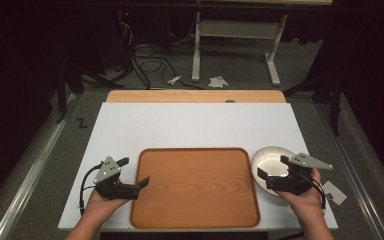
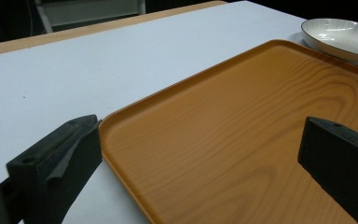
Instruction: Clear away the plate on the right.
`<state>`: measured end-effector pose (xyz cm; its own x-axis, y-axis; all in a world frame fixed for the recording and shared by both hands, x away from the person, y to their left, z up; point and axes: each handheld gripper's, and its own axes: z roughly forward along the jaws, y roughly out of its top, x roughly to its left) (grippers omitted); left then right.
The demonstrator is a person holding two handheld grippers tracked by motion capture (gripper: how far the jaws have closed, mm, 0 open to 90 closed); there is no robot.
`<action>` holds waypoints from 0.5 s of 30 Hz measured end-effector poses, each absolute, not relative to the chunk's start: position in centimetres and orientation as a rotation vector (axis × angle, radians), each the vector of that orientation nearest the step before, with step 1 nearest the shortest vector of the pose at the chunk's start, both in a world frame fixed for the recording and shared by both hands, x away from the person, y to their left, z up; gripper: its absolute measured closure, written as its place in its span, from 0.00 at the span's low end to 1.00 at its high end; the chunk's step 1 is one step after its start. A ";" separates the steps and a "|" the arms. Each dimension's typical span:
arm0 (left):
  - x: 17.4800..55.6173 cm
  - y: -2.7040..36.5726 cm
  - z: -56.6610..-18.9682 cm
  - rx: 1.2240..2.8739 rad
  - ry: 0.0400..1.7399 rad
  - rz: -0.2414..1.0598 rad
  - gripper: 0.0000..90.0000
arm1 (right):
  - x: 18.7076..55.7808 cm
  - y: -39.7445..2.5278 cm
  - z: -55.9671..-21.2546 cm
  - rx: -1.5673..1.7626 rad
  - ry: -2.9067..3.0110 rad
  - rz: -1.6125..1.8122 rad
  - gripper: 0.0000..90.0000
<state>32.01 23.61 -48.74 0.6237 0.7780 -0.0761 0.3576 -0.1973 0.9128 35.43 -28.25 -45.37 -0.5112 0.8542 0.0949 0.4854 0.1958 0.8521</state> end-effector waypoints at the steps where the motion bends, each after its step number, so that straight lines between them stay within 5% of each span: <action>1: 32.0 23.7 -48.7 1.802 0.917 0.507 0.00 | 35.5 -28.9 -45.4 1.266 2.064 1.240 0.00; 15: 33.0 23.8 -49.0 1.836 0.908 0.525 0.00 | 35.1 -32.3 -45.6 1.377 1.979 1.184 0.00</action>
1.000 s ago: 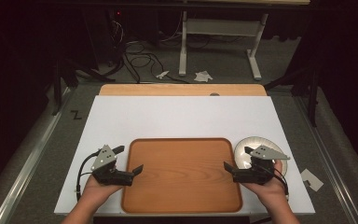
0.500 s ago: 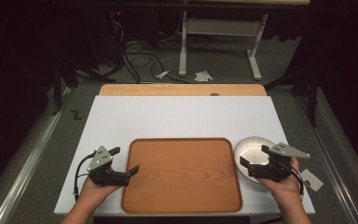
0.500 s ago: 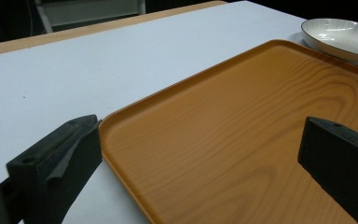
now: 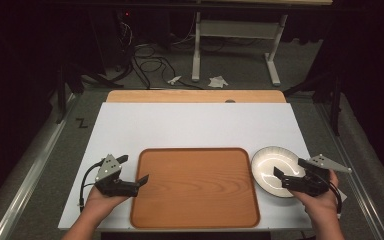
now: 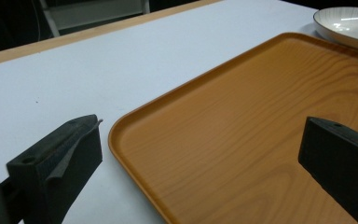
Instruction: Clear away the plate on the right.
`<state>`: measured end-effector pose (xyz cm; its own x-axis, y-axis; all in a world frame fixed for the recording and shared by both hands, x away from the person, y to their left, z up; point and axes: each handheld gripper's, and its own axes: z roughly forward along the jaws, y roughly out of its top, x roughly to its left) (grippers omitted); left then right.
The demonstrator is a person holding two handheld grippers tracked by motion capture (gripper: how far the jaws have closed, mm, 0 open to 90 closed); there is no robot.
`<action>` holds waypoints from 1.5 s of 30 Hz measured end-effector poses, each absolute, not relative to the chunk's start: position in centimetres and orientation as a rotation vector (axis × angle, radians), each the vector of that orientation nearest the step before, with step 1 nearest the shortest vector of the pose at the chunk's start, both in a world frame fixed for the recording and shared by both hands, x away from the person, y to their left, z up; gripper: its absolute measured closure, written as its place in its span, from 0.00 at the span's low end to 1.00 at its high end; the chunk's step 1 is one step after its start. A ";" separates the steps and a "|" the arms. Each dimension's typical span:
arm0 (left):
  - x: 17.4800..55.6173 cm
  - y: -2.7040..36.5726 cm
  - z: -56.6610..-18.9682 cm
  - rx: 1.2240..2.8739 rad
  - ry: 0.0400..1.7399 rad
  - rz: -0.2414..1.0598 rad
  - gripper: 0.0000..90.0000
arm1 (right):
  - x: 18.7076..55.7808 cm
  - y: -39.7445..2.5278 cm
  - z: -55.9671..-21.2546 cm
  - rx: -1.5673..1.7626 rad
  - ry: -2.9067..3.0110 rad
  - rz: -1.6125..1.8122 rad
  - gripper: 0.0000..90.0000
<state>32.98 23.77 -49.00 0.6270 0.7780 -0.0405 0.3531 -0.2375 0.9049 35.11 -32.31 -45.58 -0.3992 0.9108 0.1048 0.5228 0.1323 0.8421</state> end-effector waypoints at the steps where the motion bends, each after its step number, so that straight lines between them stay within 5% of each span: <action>1: 33.1 23.7 -49.0 1.834 0.912 0.518 0.00 | 35.1 -32.6 -45.6 1.388 1.973 1.185 0.00; 30: 32.9 22.9 -48.4 1.822 0.862 0.519 0.00 | 35.0 -37.3 -47.9 1.775 1.873 1.211 0.03; 45: 32.9 22.8 -48.5 1.831 0.863 0.513 0.00 | 35.2 -40.5 -50.3 2.030 1.769 1.411 0.41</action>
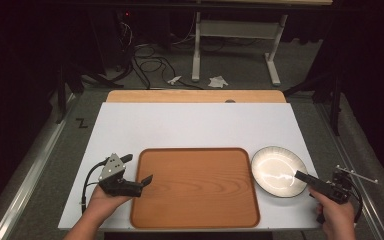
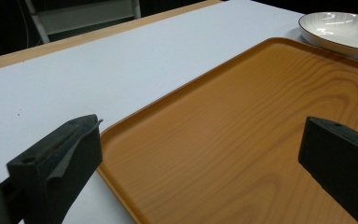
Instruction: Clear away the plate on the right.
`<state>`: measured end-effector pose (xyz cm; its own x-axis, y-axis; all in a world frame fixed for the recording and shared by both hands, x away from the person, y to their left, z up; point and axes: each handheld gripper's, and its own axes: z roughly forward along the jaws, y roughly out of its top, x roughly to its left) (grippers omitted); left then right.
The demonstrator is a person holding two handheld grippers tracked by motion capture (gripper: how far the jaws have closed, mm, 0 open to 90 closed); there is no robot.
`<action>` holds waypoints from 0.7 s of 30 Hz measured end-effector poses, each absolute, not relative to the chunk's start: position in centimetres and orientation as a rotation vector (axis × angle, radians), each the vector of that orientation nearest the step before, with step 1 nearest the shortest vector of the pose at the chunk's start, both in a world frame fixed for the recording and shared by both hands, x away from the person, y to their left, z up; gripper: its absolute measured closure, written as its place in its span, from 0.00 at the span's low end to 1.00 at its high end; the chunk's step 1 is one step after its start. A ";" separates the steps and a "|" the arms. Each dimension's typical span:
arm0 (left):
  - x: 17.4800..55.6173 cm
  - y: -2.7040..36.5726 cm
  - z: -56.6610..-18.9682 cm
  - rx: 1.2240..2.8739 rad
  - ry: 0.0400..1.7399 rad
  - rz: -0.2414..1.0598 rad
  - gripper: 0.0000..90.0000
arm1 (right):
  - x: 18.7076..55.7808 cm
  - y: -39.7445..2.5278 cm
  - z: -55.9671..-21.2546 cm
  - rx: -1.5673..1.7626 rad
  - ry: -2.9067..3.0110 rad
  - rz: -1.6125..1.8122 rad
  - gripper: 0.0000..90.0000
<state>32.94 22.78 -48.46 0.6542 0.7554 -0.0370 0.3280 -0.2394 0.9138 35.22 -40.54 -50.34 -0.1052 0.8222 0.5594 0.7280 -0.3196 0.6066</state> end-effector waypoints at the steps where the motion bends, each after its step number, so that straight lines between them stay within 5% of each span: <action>1: 32.9 22.8 -48.5 1.831 0.863 0.513 0.00 | 35.3 -40.6 -50.4 2.049 1.760 1.427 0.42; 21: 32.8 22.9 -48.4 1.826 0.863 0.514 0.00 | 35.9 -40.9 -51.4 2.234 1.716 1.509 0.63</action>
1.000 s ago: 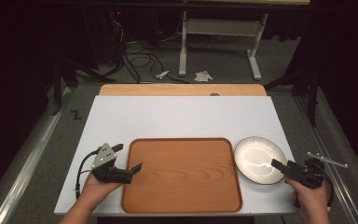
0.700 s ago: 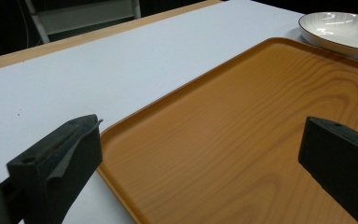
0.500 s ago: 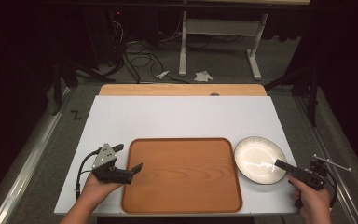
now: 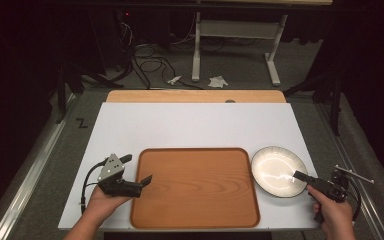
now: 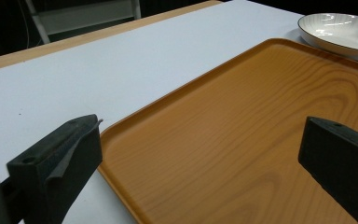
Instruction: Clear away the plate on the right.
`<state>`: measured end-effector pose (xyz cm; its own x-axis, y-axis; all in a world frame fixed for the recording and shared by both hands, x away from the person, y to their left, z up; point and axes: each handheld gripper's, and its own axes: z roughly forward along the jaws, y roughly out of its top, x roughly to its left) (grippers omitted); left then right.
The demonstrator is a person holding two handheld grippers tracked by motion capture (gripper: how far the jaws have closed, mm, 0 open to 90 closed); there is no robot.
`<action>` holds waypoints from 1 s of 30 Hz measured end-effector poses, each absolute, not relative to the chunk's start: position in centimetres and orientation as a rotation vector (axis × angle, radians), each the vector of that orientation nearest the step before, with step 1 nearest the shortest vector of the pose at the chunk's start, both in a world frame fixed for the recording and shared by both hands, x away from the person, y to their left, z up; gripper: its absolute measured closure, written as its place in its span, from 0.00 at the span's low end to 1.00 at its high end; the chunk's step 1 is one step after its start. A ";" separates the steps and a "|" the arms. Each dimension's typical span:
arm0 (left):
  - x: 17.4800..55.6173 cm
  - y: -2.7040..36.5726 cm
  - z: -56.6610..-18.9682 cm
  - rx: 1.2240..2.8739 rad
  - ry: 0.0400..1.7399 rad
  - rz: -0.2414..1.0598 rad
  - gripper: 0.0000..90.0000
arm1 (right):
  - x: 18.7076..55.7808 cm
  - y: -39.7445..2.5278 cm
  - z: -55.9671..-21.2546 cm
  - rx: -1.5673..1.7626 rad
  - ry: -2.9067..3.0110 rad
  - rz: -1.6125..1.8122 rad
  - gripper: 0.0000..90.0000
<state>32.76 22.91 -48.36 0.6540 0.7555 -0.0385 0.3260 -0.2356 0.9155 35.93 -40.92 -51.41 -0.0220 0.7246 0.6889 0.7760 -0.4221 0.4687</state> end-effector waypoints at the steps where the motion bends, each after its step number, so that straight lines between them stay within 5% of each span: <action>1: 32.8 22.9 -48.4 1.828 0.861 0.516 0.00 | 35.9 -41.0 -51.4 -2.163 -1.660 -1.449 0.66; 9: 32.7 22.9 -48.4 1.830 0.857 0.519 0.01 | 36.0 -41.3 -51.7 -2.217 -1.643 -1.410 0.87; 30: 32.6 23.1 -48.3 1.824 0.864 0.528 0.01 | 36.4 -41.0 -50.9 -2.267 -1.613 -1.424 0.94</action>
<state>32.58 23.14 -48.29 0.6483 0.7608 -0.0305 0.3205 -0.2364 0.9173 36.39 -41.02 -50.94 0.0521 0.7416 0.6689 0.7557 -0.4672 0.4590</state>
